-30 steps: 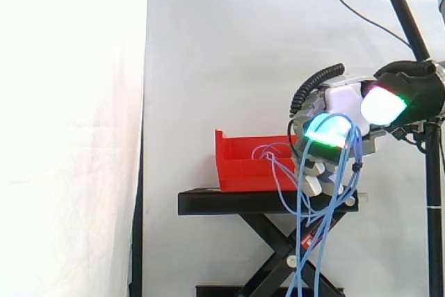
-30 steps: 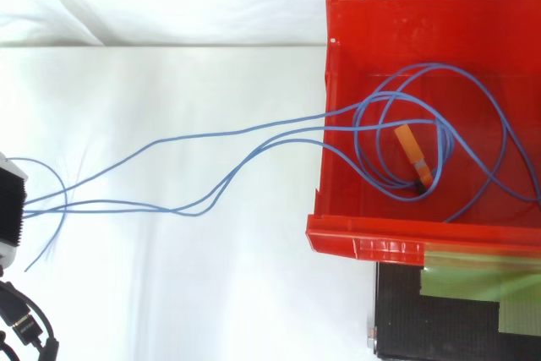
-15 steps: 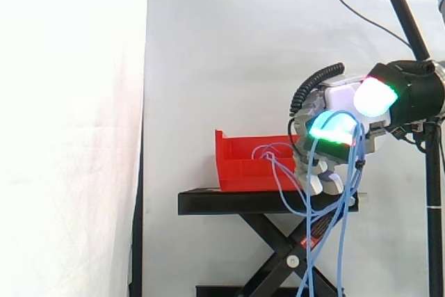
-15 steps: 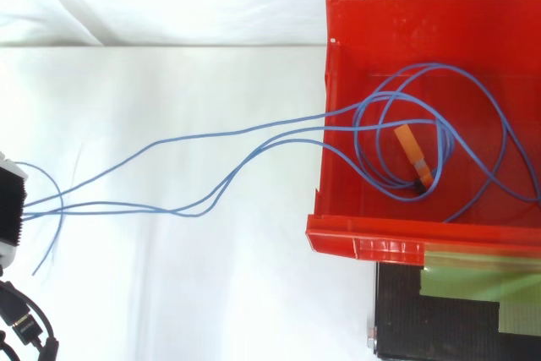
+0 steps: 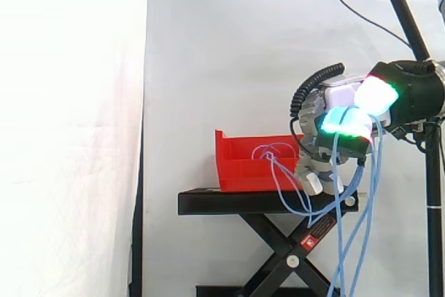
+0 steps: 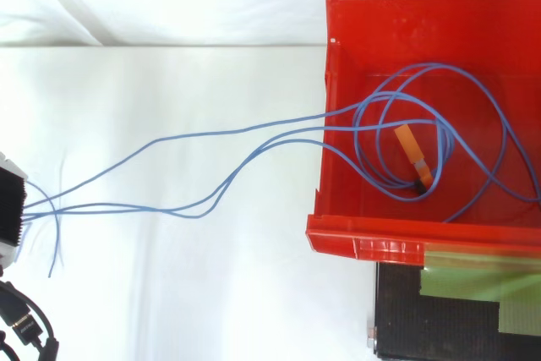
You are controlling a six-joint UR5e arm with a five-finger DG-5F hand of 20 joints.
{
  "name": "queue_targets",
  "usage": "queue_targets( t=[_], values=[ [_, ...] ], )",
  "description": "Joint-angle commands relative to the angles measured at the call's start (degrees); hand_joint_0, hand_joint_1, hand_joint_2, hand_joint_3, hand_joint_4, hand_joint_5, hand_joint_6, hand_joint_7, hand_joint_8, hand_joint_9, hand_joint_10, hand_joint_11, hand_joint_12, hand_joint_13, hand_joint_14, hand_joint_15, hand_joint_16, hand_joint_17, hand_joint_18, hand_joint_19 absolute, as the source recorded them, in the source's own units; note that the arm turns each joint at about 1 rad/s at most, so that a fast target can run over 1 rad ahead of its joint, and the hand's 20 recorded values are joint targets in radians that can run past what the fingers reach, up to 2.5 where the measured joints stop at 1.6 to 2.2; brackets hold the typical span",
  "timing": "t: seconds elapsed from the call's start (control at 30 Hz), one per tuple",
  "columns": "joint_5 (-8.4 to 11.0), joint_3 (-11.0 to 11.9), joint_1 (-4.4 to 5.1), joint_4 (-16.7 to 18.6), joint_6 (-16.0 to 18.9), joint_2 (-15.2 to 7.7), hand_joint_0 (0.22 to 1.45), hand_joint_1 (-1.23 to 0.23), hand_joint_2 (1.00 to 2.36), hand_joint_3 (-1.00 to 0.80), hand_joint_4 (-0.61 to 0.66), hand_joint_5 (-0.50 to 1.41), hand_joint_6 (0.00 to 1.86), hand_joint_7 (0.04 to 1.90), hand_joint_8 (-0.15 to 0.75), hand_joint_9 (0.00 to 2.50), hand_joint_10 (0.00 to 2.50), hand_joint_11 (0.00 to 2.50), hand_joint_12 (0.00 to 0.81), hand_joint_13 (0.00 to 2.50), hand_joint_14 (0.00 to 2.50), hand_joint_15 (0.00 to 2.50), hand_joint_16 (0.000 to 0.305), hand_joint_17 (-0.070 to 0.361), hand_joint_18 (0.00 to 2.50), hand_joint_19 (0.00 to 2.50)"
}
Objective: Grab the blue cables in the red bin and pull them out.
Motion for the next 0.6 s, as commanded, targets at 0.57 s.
queue_targets(
  t=[0.57],
  values=[
    [0.00, 0.0, -0.02, 0.1, 0.0, 0.0, 0.67, -1.06, 1.00, -1.00, 0.25, 0.82, 0.59, 0.64, 0.246, 0.90, 0.03, 0.87, 0.353, 0.76, 0.03, 0.69, 0.056, 0.126, 0.72, 0.95]
  ],
)
